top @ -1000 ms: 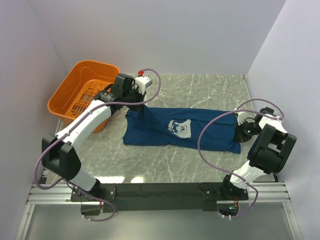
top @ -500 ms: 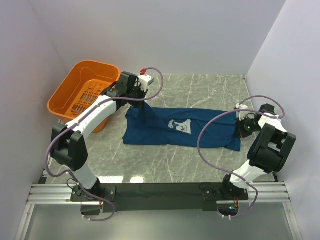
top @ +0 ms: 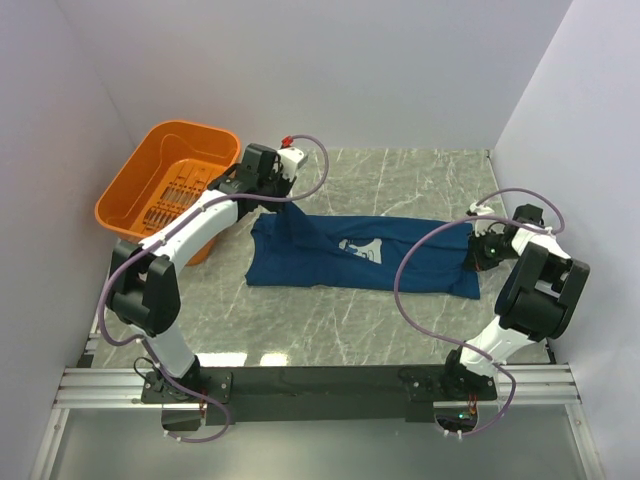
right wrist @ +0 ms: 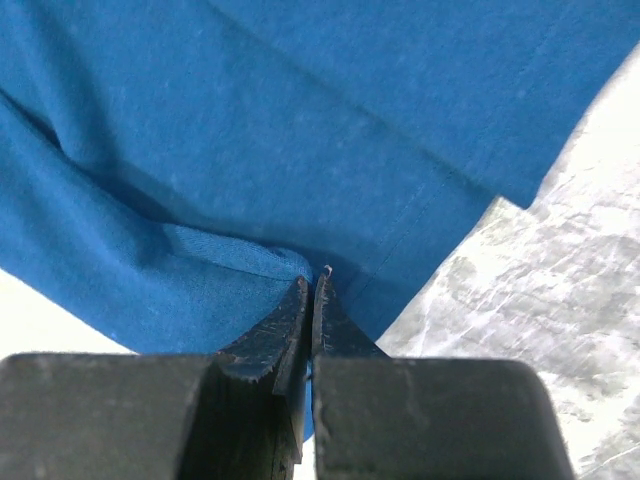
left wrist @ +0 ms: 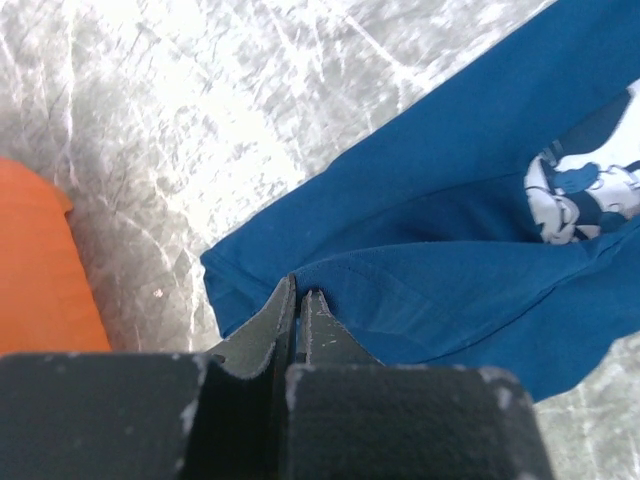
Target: Fold and stack the t-shirts
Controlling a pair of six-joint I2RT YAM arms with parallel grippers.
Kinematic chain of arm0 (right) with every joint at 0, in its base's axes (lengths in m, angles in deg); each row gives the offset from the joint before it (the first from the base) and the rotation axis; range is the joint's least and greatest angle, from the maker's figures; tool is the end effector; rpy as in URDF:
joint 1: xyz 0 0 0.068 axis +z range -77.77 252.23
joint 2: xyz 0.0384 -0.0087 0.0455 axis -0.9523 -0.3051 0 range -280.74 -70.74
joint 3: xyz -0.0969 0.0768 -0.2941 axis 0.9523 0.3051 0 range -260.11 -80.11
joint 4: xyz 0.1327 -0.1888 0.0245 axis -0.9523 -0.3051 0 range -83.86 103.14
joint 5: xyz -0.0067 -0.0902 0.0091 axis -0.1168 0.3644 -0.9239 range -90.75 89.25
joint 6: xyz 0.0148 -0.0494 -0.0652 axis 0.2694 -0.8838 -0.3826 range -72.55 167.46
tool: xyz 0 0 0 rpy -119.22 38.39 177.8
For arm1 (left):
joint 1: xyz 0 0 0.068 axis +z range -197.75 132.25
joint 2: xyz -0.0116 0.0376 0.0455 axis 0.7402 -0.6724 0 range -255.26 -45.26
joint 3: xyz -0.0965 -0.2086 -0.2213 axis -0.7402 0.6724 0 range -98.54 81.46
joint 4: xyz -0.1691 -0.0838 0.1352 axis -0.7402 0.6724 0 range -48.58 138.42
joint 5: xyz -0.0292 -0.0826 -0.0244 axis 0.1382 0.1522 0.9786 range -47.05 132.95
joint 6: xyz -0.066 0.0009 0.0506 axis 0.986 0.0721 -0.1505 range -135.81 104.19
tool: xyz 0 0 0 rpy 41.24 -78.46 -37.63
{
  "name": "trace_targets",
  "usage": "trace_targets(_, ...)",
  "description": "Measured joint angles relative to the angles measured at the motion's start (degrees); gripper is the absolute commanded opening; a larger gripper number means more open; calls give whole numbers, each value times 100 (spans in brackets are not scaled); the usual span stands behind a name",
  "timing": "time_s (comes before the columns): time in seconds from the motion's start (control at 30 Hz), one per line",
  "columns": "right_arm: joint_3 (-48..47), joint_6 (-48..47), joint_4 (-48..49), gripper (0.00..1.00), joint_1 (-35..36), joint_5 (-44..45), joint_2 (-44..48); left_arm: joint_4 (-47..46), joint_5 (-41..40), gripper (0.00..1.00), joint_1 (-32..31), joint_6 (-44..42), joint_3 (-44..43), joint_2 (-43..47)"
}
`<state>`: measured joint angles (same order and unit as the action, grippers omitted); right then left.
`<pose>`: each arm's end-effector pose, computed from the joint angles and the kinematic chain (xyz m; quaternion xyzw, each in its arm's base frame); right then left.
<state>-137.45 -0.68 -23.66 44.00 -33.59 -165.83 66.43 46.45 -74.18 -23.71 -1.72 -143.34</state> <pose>0.2732 -0.1021 0.2105 -0.2017 0.9296 0.1404 0.2746 0.3542 -0.1812 0.3310 0.2797 0.8614 -0.0955 0.4131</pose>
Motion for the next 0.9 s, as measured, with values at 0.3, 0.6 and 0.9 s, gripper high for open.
trace_targets(0.3, -79, 437, 334, 0, 15, 118, -138, -57, -81, 0, 11, -48, 50, -46)
trace_targets(0.6, -79, 542, 448, 0, 15, 245, -164, -31, 52, 0, 11, -225, -472, -503)
trace_targets(0.9, -76, 638, 588, 0, 15, 339, -181, 63, 214, 0, -55, -546, -1167, -1040)
